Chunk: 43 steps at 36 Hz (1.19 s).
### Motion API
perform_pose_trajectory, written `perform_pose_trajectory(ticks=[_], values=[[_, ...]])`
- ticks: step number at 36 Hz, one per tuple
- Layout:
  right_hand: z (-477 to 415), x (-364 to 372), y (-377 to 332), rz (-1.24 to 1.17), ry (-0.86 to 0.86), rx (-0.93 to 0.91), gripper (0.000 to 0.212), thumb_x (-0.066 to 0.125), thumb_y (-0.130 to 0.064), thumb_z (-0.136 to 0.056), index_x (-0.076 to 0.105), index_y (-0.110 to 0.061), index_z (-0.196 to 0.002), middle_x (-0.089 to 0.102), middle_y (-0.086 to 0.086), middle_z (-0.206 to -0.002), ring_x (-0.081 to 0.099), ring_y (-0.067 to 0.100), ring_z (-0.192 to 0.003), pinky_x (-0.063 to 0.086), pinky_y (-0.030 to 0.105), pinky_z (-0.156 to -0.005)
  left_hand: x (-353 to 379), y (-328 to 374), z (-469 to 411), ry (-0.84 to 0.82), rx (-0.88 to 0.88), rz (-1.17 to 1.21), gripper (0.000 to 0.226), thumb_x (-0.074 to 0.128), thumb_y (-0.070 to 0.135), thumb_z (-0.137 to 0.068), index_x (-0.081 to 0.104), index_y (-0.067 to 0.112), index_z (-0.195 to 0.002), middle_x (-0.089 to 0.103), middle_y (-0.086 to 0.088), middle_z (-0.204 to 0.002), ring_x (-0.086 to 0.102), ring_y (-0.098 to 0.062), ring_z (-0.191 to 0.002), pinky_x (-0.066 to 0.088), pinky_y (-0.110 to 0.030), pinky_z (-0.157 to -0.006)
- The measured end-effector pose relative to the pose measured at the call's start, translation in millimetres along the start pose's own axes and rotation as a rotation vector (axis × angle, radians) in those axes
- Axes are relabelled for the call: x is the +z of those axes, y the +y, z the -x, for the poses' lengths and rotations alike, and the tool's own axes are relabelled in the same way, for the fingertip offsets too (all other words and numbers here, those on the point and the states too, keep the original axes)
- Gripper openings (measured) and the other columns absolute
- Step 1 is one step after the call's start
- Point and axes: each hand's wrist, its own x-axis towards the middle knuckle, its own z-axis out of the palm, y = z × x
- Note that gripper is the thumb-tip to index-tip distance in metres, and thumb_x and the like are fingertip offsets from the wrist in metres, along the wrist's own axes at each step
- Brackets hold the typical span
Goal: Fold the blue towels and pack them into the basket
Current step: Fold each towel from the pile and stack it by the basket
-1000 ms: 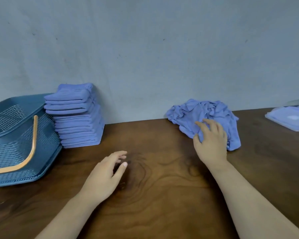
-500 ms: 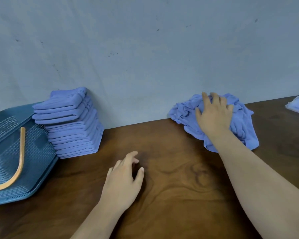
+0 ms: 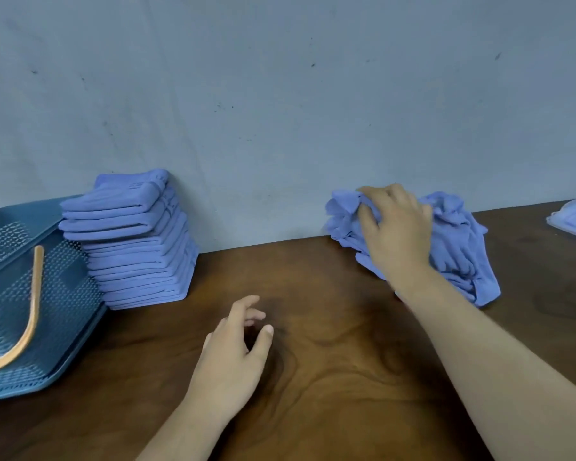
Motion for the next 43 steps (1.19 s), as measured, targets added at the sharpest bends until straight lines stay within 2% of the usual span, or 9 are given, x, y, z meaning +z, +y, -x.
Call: perform_pose_trajectory(ticks=[7,10,18,22,26,29,34,38,43], values=[[97.6,-27.5,-66.5,-0.278,-0.656,-0.326,0.038,0.055,-0.037,-0.106,0.056,-0.044,-0.144,0.056,-0.023,-0.137,0.053,0.005,-0.123,0.039,0.033,-0.103,-16.9,0.4,5.0,0.226,-0.061,0.366,0.03,0.045,0.036,-0.113,0.052,0.039,-0.143,0.059,0.032,-0.134,0.051,0.014,-0.128,0.037,-0.004,-0.097],[119.4,-38.1,-56.1,-0.238,-0.653,-0.287,0.038,0.055,-0.036,-0.104,0.057,-0.044,-0.141,0.056,-0.026,-0.135,0.049,0.001,-0.124,0.035,0.026,-0.101,-21.9,-7.8,5.9,0.171,-0.076,0.327,0.035,0.042,0.045,-0.113,0.051,0.041,-0.146,0.055,0.029,-0.142,0.047,0.017,-0.13,0.036,-0.006,-0.099],[113.3,-33.3,-4.2,0.174,-0.647,-0.119,0.061,0.047,-0.044,-0.106,0.027,-0.046,-0.163,0.02,-0.011,-0.173,0.021,0.02,-0.157,0.027,0.047,-0.123,-12.6,-7.1,7.7,-0.132,0.096,-0.002,0.045,0.047,0.055,-0.108,0.044,0.048,-0.153,0.051,0.037,-0.14,0.044,0.012,-0.131,0.038,-0.025,-0.114],[114.1,-20.1,5.7,0.165,-0.718,-0.108,0.048,0.043,-0.045,-0.109,0.044,-0.043,-0.157,0.044,-0.012,-0.161,0.038,0.019,-0.145,0.037,0.043,-0.116,-10.5,-3.7,9.1,-0.177,0.171,-0.109,0.04,0.046,0.057,-0.106,0.05,0.05,-0.145,0.061,0.034,-0.128,0.047,0.014,-0.116,0.041,-0.032,-0.114],[114.0,-22.5,-6.7,-0.008,-0.718,-0.186,0.03,0.055,-0.028,-0.107,0.071,-0.039,-0.13,0.063,-0.016,-0.122,0.053,0.018,-0.113,0.046,0.031,-0.087,-14.2,0.5,9.7,-0.082,0.143,0.142,0.036,0.044,0.059,-0.106,0.073,0.037,-0.103,0.072,0.015,-0.075,0.069,-0.007,-0.074,0.059,-0.043,-0.077],[117.8,-34.6,-24.4,-0.202,-0.849,-0.323,0.029,0.059,-0.024,-0.106,0.074,-0.043,-0.122,0.065,-0.02,-0.116,0.059,0.01,-0.111,0.05,0.032,-0.092,-17.5,-1.6,11.2,0.034,0.162,0.216,0.048,0.045,0.06,-0.107,0.078,0.033,-0.086,0.067,0.01,-0.06,0.064,-0.007,-0.057,0.055,-0.031,-0.062],[128.1,-52.1,-54.4,-0.612,-1.082,-0.328,0.04,0.057,-0.008,-0.104,0.074,-0.039,-0.123,0.067,-0.023,-0.128,0.064,0.006,-0.124,0.051,0.026,-0.101,-23.1,-4.2,8.3,-0.028,0.192,0.283,0.023,0.056,0.048,-0.105,0.073,0.039,-0.118,0.074,0.017,-0.112,0.069,-0.008,-0.11,0.053,-0.025,-0.095],[125.6,-54.7,-56.9,-0.665,-0.959,-0.262,0.057,0.051,0.013,-0.089,0.077,-0.029,-0.118,0.068,-0.018,-0.126,0.065,0.01,-0.121,0.051,0.03,-0.1,-20.5,-0.1,13.4,-0.415,0.283,0.208,0.029,0.051,0.043,-0.112,0.064,0.046,-0.138,0.067,0.026,-0.134,0.06,-0.005,-0.129,0.046,-0.037,-0.111],[109.0,-59.8,-35.0,-0.041,-0.654,-0.148,0.038,0.056,-0.009,-0.092,0.069,-0.03,-0.122,0.059,-0.013,-0.12,0.054,0.011,-0.111,0.055,0.035,-0.083,-18.0,3.4,16.9,-0.337,0.362,0.079,0.039,0.048,0.053,-0.11,0.079,0.029,-0.104,0.072,0.024,-0.092,0.064,-0.006,-0.097,0.045,-0.027,-0.097]])
